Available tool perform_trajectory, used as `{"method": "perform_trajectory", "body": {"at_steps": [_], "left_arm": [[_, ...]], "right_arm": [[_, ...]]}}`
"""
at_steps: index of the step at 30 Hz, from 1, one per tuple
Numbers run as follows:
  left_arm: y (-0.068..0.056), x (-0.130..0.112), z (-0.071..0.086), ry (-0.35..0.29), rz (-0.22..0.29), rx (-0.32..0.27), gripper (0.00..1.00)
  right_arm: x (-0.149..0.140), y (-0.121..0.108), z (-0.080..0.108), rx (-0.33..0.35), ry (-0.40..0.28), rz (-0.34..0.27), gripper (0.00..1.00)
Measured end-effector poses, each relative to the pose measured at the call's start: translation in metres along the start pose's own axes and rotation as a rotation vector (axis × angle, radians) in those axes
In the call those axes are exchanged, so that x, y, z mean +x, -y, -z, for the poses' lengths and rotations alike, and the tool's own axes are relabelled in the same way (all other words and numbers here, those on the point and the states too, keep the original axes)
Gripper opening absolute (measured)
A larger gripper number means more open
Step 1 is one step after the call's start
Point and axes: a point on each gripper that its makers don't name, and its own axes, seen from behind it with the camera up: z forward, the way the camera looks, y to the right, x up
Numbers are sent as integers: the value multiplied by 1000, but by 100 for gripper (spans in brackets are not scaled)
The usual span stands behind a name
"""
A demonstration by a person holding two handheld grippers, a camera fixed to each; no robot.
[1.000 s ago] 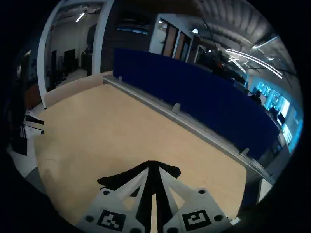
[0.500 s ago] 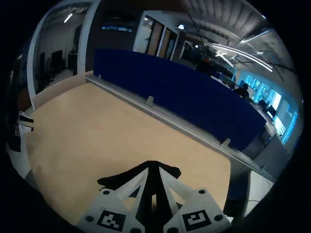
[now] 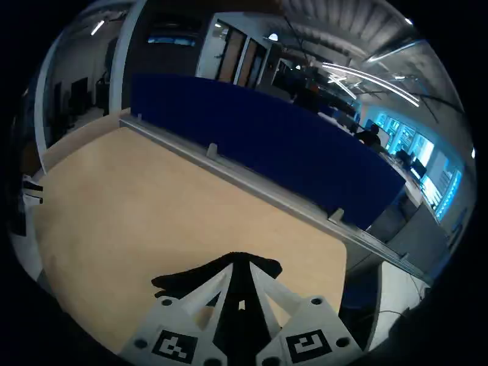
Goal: Fold towel
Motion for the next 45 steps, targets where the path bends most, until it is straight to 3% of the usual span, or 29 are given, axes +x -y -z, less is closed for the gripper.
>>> {"method": "perform_trajectory", "body": {"at_steps": [9,18,33,45], "left_arm": [[-11,1,-4,4,-17,-11,94],[-20,4,-5,6,-29,-26,94],[-36,1,-6,13,-62,-52,94],[-43,0,-2,16,-78,-58,94]], "right_arm": [[-14,-15,2,-15,14,-21,4],[-39,-26,20,-38,31,-43,4],[-144,-48,60,-95,146,-114,4],[-218,-38,66,-121,220,-225,4]]}}
